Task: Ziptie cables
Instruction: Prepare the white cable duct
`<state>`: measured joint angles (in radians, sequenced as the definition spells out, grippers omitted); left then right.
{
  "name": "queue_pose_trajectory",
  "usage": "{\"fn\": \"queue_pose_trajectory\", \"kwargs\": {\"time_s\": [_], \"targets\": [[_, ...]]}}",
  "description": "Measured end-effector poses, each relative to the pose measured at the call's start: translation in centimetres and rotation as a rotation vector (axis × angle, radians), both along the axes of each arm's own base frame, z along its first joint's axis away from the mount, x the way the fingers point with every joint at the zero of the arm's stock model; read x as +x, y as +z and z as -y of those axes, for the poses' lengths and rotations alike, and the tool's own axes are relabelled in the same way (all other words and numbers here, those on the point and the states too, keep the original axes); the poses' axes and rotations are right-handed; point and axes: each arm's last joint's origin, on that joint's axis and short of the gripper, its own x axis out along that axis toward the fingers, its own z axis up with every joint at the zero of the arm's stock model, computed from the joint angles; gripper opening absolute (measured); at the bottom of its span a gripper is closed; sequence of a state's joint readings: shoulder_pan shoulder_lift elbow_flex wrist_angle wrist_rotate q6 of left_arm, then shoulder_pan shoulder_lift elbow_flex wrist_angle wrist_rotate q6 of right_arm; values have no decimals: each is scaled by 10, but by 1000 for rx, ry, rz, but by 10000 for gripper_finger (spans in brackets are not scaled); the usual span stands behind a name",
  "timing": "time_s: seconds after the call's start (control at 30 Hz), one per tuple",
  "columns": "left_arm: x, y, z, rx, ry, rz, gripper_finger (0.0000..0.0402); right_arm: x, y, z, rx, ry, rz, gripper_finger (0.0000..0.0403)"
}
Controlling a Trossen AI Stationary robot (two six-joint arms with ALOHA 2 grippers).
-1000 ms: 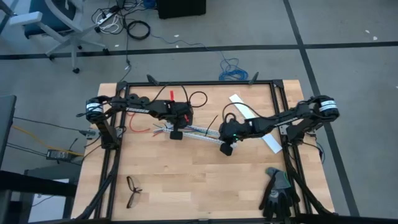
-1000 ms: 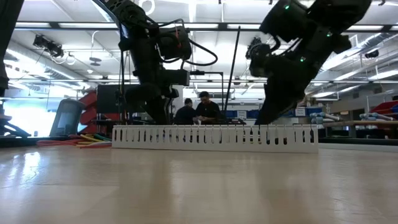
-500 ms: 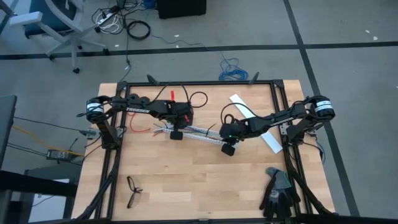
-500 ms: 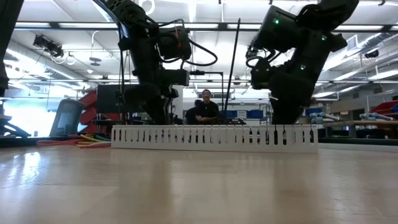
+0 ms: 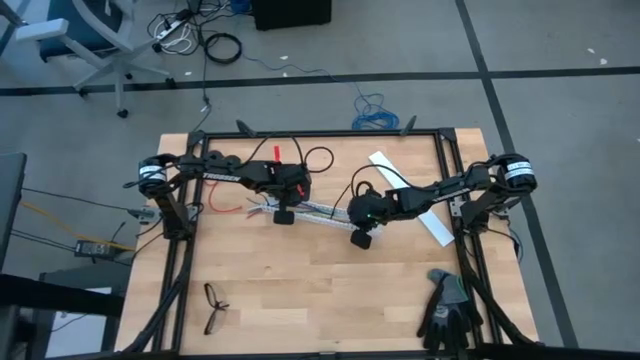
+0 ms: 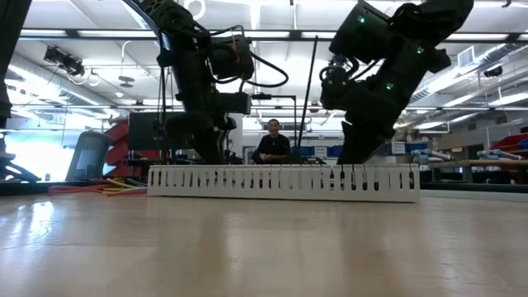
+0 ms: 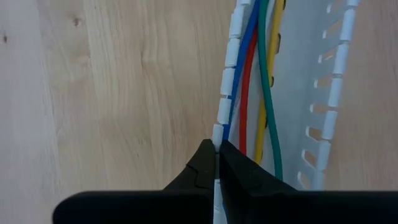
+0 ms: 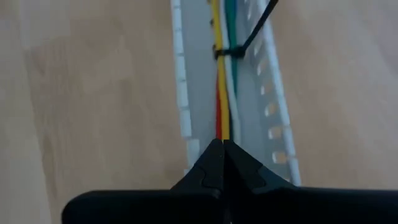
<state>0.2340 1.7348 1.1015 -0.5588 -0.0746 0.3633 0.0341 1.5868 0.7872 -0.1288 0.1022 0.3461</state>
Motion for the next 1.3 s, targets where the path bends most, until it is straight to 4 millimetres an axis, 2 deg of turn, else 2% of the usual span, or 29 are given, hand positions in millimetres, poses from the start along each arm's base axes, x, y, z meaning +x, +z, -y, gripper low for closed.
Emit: {"fn": "queue_pose_trajectory", "kwargs": {"time_s": [0.13, 0.6, 0.87, 1.17, 1.3], "targets": [[0, 0, 0, 4, 4, 5, 13, -1, -1, -1, 61, 39, -21, 0], [1, 0, -1, 10, 40, 9, 14, -17, -9, -7, 126, 4, -200, 0], [0, 0, -1, 14, 42, 7, 14, -19, -7, -15, 138, 13, -208, 0], [0, 0, -1, 25, 49, 2, 15, -38, 28, -23, 86, 2, -128, 0], [2, 0, -2, 24, 47, 21, 30, -49, 45, -24, 17, -29, -84, 0]]}}
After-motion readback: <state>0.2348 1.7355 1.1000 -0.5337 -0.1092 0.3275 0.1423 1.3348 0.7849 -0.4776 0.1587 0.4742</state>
